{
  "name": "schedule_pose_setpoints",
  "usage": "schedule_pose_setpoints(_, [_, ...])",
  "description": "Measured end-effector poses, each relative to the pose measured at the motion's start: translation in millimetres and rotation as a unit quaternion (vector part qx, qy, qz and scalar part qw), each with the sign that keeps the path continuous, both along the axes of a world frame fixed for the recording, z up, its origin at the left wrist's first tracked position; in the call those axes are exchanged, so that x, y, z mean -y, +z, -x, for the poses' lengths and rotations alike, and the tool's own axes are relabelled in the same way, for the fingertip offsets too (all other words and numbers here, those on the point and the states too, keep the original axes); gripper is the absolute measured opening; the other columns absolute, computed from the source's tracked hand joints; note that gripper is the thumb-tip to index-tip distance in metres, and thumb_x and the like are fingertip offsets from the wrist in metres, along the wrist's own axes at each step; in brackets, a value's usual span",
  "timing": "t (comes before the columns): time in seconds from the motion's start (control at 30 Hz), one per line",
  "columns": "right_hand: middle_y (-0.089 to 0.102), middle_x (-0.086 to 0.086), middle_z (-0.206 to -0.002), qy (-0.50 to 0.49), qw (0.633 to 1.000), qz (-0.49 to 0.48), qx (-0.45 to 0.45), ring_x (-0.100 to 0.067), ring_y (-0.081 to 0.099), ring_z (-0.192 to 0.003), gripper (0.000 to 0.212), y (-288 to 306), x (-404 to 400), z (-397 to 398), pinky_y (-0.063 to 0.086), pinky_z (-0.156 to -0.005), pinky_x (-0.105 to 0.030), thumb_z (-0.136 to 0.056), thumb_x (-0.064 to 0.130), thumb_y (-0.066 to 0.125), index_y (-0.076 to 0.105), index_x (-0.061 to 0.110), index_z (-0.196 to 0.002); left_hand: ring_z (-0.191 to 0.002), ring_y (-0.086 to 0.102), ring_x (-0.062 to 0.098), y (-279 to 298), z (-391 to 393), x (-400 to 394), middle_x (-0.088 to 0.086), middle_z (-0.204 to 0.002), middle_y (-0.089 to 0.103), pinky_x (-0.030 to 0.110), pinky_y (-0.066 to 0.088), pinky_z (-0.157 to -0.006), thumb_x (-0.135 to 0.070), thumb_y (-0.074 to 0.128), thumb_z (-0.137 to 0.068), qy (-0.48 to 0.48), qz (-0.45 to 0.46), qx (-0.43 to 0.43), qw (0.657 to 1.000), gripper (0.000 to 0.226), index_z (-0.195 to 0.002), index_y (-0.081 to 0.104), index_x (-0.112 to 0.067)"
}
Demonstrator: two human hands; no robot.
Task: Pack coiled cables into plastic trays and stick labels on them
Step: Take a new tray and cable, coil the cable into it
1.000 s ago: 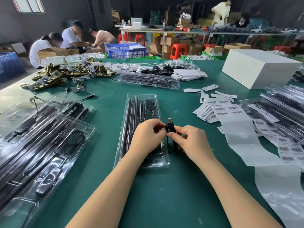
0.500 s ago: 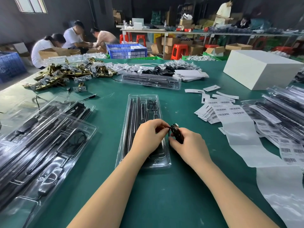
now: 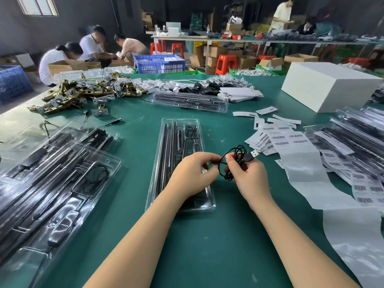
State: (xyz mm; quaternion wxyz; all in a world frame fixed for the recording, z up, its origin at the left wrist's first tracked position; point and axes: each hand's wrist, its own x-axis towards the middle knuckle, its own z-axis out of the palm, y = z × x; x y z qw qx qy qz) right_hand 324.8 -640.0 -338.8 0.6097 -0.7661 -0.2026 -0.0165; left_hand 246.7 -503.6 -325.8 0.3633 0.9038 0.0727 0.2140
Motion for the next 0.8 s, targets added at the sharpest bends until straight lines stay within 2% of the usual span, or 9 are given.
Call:
schedule_pose_setpoints(0.13, [0.065,0.017,-0.059,0.0,0.999,0.025,0.04,0.006,0.06,-0.061,0.022,1.2,0.4,0.7,0.04,-0.055,-0.006,-0.091,0.03,0.064,0.063,0.033,-0.069,-0.084,0.057,-0.002,1.3,1.3,2.5,-0.017,-0.083,0.067,0.015,0.043,-0.074,-0.052,0.052,-0.083,-0.027,0.029,0.009,0.999,0.032,-0.091,0.074,-0.03])
schedule_pose_setpoints(0.2, [0.065,0.015,-0.063,0.012,0.998,0.045,0.043,0.009,0.06,-0.065,0.019,3.0,-0.2,2.4,0.04,-0.057,-0.004,-0.092,0.033,0.062,0.063,0.035,-0.074,-0.076,0.059,0.004,-0.4,0.2,0.4,-0.012,-0.076,0.068,0.021,0.046,-0.071,-0.043,0.06,-0.088,-0.016,0.033,0.027,0.999,0.023,-0.085,0.074,-0.025])
schedule_pose_setpoints(0.27, [0.061,0.013,-0.064,0.025,0.998,0.053,0.032,0.01,0.057,-0.062,0.02,3.8,-2.0,4.7,0.038,-0.056,-0.004,-0.095,0.038,0.058,0.067,0.027,-0.081,-0.07,0.06,0.003,-0.7,-1.0,-1.4,-0.013,-0.071,0.068,0.022,0.049,-0.068,-0.033,0.066,-0.089,0.0,0.061,0.036,0.997,0.014,-0.087,0.075,-0.022])
schedule_pose_setpoints(0.33, [0.058,0.012,-0.063,0.041,0.998,0.046,0.012,0.005,0.056,-0.06,0.026,2.8,-4.1,6.7,0.038,-0.057,-0.007,-0.098,0.04,0.05,0.069,0.024,-0.09,-0.075,0.065,0.002,0.2,-2.1,-2.6,-0.013,-0.077,0.071,0.025,0.053,-0.075,-0.028,0.069,-0.087,0.015,0.107,0.036,0.994,0.011,-0.094,0.076,-0.022])
schedule_pose_setpoints(0.4, [0.055,0.013,-0.062,0.056,0.998,0.028,-0.011,-0.001,0.054,-0.06,0.026,1.2,-5.8,8.5,0.04,-0.06,-0.014,-0.1,0.039,0.044,0.067,0.03,-0.091,-0.076,0.067,0.006,-0.1,-1.7,-1.0,-0.01,-0.08,0.073,0.031,0.054,-0.077,-0.026,0.069,-0.087,0.022,0.109,0.04,0.993,0.012,-0.098,0.075,-0.023])
schedule_pose_setpoints(0.5, [0.054,0.011,-0.059,0.036,0.998,0.001,-0.046,-0.007,0.053,-0.055,0.026,0.2,-6.7,8.6,0.042,-0.058,-0.024,-0.099,0.036,0.049,0.061,0.017,-0.086,-0.079,0.067,0.012,0.4,-0.5,5.9,-0.01,-0.083,0.073,0.034,0.054,-0.074,-0.029,0.063,-0.091,0.036,-0.004,0.036,0.999,0.016,-0.103,0.073,-0.03])
schedule_pose_setpoints(0.57, [0.055,0.008,-0.055,0.019,0.998,-0.01,-0.066,-0.007,0.052,-0.044,0.029,0.1,-6.6,7.8,0.044,-0.048,-0.023,-0.098,0.035,0.051,0.057,0.012,-0.082,-0.085,0.064,0.016,1.8,-0.5,10.0,-0.008,-0.088,0.073,0.035,0.053,-0.073,-0.03,0.055,-0.094,0.029,-0.091,0.022,0.995,0.02,-0.108,0.07,-0.031])
schedule_pose_setpoints(0.63, [0.056,0.007,-0.054,0.011,0.997,-0.014,-0.077,-0.008,0.052,-0.04,0.029,0.3,-6.7,7.7,0.042,-0.041,-0.021,-0.098,0.036,0.052,0.056,0.012,-0.081,-0.089,0.061,0.019,2.7,0.0,12.5,-0.004,-0.091,0.07,0.037,0.05,-0.076,-0.029,0.048,-0.096,0.002,-0.124,0.011,0.992,0.025,-0.11,0.068,-0.025])
schedule_pose_setpoints(0.8, [0.05,0.009,-0.045,0.023,0.995,-0.021,-0.093,-0.009,0.045,-0.037,0.034,1.6,-2.9,4.2,0.037,-0.038,-0.022,-0.097,0.038,0.054,0.052,0.013,-0.074,-0.089,0.058,0.021,3.9,-1.1,12.7,-0.002,-0.091,0.067,0.038,0.047,-0.077,-0.054,0.045,-0.092,-0.032,-0.234,-0.026,0.971,0.04,-0.109,0.062,-0.022])
